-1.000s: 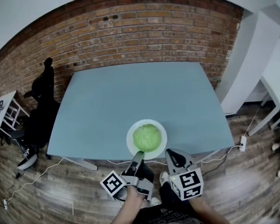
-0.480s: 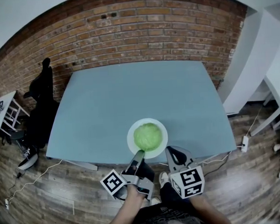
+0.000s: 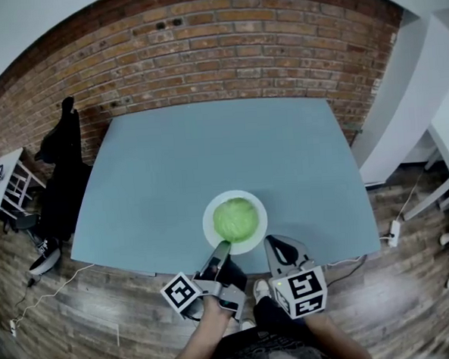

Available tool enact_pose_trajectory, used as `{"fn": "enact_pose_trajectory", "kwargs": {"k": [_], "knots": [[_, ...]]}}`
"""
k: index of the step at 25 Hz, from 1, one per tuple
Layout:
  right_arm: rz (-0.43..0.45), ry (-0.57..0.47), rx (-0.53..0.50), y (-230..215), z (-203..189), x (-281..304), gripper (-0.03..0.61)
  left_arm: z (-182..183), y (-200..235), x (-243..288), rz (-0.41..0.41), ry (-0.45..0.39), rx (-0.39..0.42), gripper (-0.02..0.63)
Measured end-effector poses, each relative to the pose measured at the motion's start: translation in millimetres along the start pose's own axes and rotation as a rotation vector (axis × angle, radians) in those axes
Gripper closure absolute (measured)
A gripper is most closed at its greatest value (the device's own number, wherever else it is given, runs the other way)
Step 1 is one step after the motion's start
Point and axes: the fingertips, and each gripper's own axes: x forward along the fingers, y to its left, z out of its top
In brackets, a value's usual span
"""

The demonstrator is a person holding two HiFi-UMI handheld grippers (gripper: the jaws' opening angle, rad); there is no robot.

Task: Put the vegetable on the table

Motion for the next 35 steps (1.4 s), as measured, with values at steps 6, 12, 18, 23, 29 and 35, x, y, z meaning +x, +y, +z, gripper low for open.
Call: {"fn": "enact_pose_trajectory", "kwargs": {"k": [6,12,18,23,29,35], "knots": [[0.012,0.006,0.004,-13.3,4.5,14.6,0.571,4.1,5.8,19.0,0.018,-0.007,-0.004,0.604],[0.013,0.004,0.016,-29.6,8.4,26.5,0.571,6.5,10.1,36.2,0.024,-0.006,0.005,0.604],[0.020,0.002,0.026,-45.6,10.0,37.3,0.571,6.5,18.3,53.5,0.044,-0.004,0.016,0.604],[0.027,0.008,0.038,-60.0,9.7,50.1,0.571,6.0,27.2,70.9,0.063,0.009,0.022,0.604],[0.036,0.013,0.034,-75.2,9.7,65.5,0.571,7.1,41.4,88.7,0.074,0.022,0.048,0.604],[0.046,0.042,0.039,-87.9,7.5,80.2,0.571,10.5,55.2,103.7,0.094,0.034,0.065,0.604]]}}
